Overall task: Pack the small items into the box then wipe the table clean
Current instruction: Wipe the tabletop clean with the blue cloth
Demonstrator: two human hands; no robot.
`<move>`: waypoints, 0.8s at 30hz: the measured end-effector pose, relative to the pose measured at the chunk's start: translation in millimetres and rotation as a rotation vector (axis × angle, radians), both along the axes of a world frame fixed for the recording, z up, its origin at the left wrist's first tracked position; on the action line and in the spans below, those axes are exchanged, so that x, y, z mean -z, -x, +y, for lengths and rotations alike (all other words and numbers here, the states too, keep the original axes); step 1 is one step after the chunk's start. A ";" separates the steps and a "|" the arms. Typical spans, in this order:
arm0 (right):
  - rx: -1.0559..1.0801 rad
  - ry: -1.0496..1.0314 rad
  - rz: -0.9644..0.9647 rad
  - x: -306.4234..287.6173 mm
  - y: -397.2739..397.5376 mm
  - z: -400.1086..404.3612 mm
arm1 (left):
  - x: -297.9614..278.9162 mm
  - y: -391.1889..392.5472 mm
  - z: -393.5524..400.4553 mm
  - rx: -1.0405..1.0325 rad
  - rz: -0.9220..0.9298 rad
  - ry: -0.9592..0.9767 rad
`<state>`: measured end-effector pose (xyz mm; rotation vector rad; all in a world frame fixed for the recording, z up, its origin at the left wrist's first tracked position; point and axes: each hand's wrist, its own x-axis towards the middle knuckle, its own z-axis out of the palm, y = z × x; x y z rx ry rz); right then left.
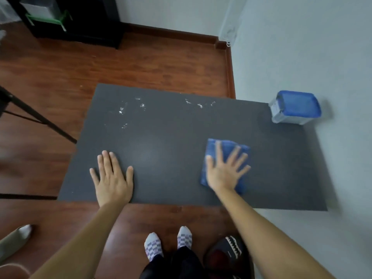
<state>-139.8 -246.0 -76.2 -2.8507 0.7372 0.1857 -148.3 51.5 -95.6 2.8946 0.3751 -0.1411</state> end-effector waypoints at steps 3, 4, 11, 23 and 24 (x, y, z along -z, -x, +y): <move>-0.395 0.043 -0.059 11.6 22.0 54.5 | 5.0 1.4 3.5 0.010 -0.008 -0.010; -0.484 0.039 -0.060 13.8 39.1 57.0 | 6.8 1.9 4.4 0.011 -0.018 -0.006; -0.067 0.087 0.052 0.9 117.1 -136.2 | 5.8 0.9 1.3 0.002 -0.031 -0.004; -0.384 0.098 0.024 12.6 18.3 -22.4 | -5.2 0.7 -6.0 -0.039 0.027 -0.027; -0.485 0.101 0.018 13.6 33.8 -11.7 | -5.0 0.9 -6.0 -0.040 0.027 -0.024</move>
